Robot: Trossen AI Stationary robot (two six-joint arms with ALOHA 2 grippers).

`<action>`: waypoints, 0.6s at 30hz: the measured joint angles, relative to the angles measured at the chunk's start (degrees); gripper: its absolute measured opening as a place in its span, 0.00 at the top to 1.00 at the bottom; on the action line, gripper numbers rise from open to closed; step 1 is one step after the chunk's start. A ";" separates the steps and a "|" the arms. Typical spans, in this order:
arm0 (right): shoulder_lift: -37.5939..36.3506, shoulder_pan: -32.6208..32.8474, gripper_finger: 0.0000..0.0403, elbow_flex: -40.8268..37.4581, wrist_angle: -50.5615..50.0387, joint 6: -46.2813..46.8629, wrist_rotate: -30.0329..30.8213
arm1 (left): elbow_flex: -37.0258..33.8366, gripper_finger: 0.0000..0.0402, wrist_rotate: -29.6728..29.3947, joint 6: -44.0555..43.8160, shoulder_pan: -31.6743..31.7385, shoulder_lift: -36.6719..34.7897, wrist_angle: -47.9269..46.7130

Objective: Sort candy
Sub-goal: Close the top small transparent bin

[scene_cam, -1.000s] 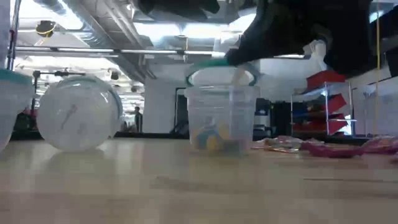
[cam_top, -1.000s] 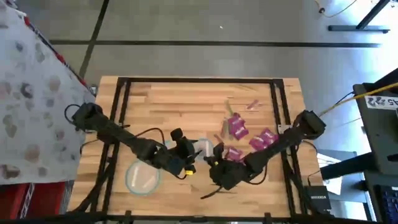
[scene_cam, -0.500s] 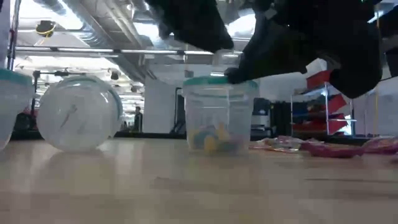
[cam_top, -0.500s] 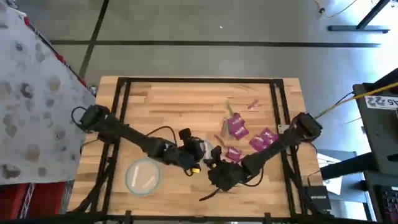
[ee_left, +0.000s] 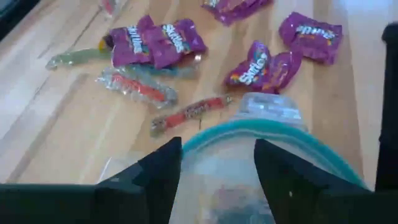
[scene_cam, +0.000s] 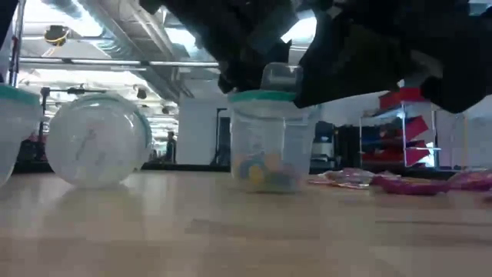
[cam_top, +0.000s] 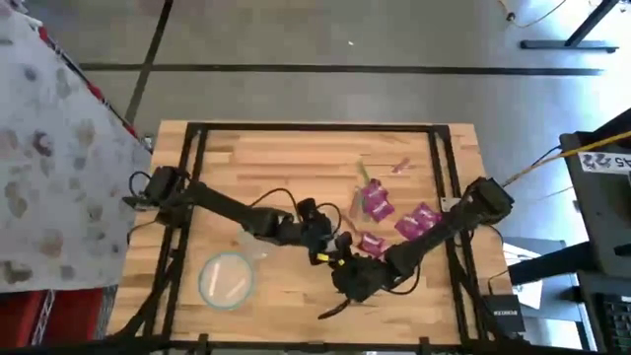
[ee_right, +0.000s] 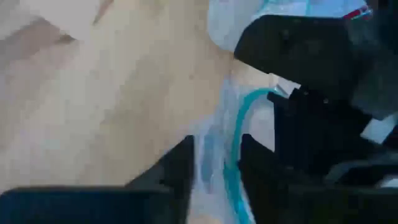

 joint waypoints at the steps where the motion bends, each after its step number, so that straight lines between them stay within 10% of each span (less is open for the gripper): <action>1: -0.83 0.19 0.60 0.00 -0.69 0.59 -0.60 | -0.04 0.53 -0.26 0.16 -0.12 -0.26 -0.04; 18: -3.29 -2.65 0.62 -2.26 -3.27 13.19 -18.63 | 0.26 0.53 -1.85 1.34 -3.74 -10.01 -14.72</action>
